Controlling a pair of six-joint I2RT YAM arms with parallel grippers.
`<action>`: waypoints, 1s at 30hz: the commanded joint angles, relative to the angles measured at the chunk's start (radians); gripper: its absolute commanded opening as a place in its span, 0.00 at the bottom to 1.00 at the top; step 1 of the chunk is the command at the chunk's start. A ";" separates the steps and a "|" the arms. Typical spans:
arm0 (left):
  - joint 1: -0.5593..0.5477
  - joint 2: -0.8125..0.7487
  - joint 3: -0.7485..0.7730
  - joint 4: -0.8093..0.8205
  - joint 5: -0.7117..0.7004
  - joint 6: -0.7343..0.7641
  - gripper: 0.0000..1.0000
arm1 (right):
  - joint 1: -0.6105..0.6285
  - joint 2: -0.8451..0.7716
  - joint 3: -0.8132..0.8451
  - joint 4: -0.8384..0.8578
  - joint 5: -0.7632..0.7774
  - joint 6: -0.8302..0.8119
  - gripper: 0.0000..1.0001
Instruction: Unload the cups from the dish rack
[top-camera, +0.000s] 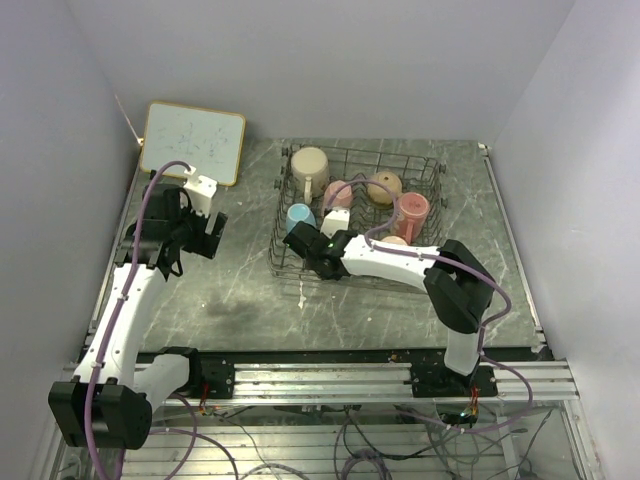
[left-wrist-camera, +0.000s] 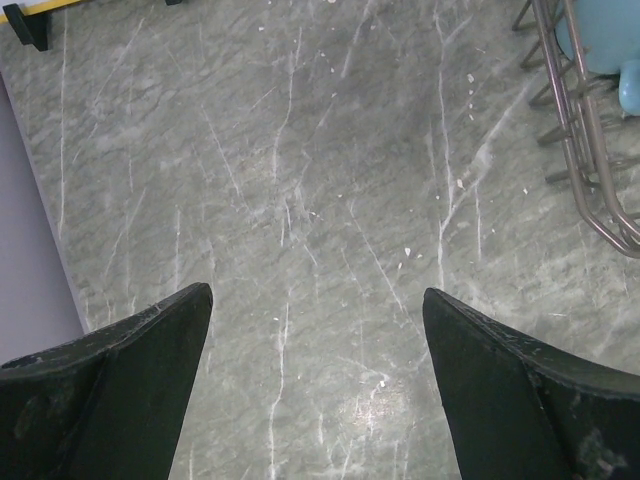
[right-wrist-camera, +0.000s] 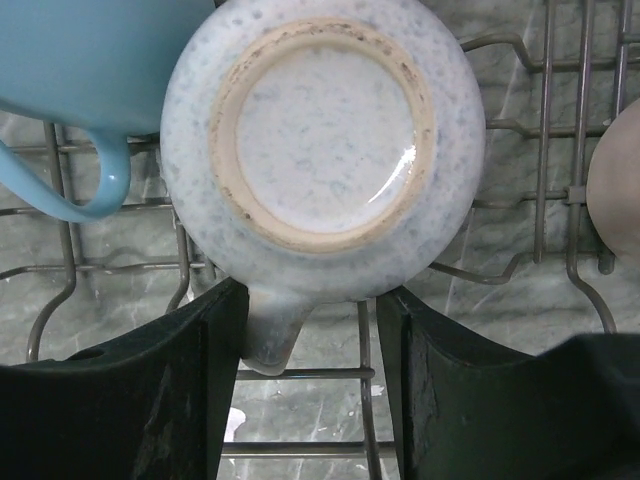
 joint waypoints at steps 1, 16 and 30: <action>0.011 -0.022 0.020 -0.026 0.033 0.028 0.98 | -0.008 -0.014 0.002 0.024 0.049 0.046 0.53; 0.010 -0.013 0.020 -0.039 0.074 0.059 0.96 | -0.042 -0.190 -0.237 0.237 0.001 -0.201 0.41; 0.011 -0.053 0.029 -0.071 0.088 0.086 0.96 | -0.058 -0.167 -0.210 0.304 -0.088 -0.420 0.26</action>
